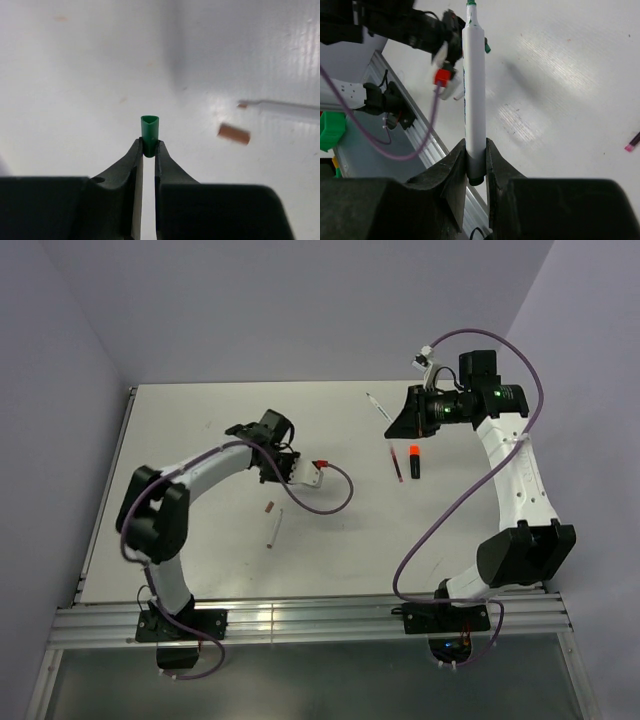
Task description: Insert the pens into the pen caps
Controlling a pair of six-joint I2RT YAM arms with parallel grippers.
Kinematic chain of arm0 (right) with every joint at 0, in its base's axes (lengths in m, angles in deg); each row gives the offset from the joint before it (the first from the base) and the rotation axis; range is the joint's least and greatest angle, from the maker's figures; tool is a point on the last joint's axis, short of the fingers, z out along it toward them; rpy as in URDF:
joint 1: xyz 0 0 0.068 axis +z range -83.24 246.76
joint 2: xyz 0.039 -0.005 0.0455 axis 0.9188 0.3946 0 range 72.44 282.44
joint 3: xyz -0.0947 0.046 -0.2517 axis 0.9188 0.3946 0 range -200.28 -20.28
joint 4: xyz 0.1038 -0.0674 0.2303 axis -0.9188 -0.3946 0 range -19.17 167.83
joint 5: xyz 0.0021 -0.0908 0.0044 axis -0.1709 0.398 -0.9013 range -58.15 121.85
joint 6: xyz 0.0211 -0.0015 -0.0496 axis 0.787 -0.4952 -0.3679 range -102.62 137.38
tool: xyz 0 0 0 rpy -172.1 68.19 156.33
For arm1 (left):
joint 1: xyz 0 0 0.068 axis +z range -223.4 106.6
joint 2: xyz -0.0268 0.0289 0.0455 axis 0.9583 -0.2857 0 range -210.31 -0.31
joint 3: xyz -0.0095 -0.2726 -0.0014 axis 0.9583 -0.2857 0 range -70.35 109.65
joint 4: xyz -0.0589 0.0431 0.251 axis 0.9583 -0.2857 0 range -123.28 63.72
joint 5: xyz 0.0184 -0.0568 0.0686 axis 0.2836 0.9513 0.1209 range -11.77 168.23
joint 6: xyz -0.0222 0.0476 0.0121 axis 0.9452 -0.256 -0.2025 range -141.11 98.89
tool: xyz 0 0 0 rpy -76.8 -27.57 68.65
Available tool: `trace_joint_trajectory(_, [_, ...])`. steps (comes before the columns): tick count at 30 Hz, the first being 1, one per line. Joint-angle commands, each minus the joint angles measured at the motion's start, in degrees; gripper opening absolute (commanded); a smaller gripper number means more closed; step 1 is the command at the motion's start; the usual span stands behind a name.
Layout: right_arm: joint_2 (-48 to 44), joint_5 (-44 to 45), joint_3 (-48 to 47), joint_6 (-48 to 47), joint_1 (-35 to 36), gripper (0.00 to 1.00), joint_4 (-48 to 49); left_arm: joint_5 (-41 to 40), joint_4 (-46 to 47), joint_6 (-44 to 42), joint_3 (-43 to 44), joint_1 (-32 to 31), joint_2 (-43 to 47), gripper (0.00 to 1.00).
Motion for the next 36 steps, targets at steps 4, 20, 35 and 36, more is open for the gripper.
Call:
trace_joint_trajectory(4, [-5.8,-11.6,-0.1,-4.7,-0.3,0.00,4.6,-4.8,11.1,-3.0,-6.2,-0.5,23.9,0.00])
trace_joint_trajectory(20, [-13.9,-12.0,11.0,-3.5,17.4,0.00,15.2,-9.1,60.0,-18.8,-35.0,-9.1,55.9,0.00])
trace_joint_trajectory(35, [-13.2,-7.9,12.3,-1.4,23.4,0.00,16.9,-8.7,63.4,-26.4,-36.5,-15.2,54.7,0.00])
trace_joint_trajectory(36, [-13.1,-7.8,12.4,-1.2,23.6,0.00,16.9,-8.7,63.5,-26.8,-36.3,-15.3,54.6,0.00])
